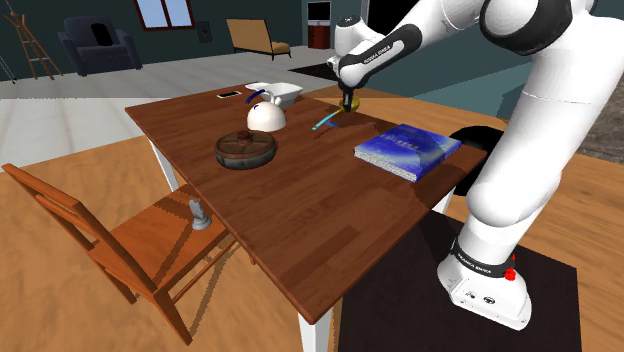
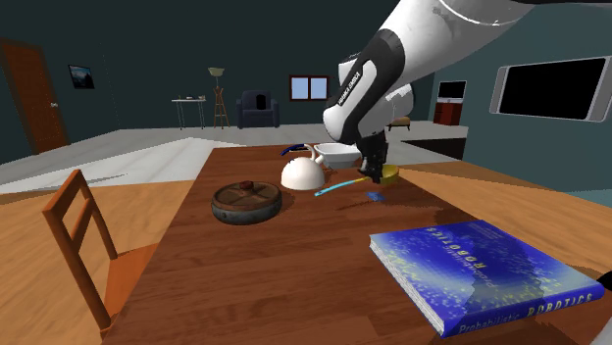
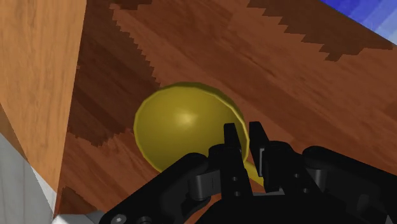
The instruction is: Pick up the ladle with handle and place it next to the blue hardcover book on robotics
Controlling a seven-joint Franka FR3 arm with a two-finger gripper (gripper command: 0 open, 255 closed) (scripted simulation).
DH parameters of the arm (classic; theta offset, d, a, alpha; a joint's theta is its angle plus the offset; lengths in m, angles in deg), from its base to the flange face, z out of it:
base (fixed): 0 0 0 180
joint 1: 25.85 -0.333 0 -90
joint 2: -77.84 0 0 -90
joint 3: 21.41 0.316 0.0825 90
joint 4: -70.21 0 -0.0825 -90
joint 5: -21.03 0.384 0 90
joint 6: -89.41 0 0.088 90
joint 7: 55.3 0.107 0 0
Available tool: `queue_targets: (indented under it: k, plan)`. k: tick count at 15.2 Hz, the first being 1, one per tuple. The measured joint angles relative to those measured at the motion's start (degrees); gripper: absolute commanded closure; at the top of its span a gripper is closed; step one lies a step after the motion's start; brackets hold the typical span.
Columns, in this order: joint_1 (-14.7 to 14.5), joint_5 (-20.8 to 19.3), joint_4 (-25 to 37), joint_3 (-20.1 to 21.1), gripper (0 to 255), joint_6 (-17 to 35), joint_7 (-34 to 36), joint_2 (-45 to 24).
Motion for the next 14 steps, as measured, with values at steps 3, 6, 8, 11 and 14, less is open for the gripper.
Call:
queue_targets:
  k: [3, 6, 8, 11, 14]
  plan:
    - [2.04, 1.71, 3.06, -1.83, 255, 1.13, -4.70, -2.61]
    - [4.34, 3.60, 4.91, -3.54, 255, 2.57, -9.52, -4.41]
    - [5.89, 5.11, 6.85, -4.47, 255, 3.30, -12.75, -6.18]
    - [8.14, 7.52, 10.58, -5.47, 255, 3.92, -17.27, -9.44]
    - [9.99, 9.45, 13.56, -6.01, 255, 4.16, -20.72, -11.89]
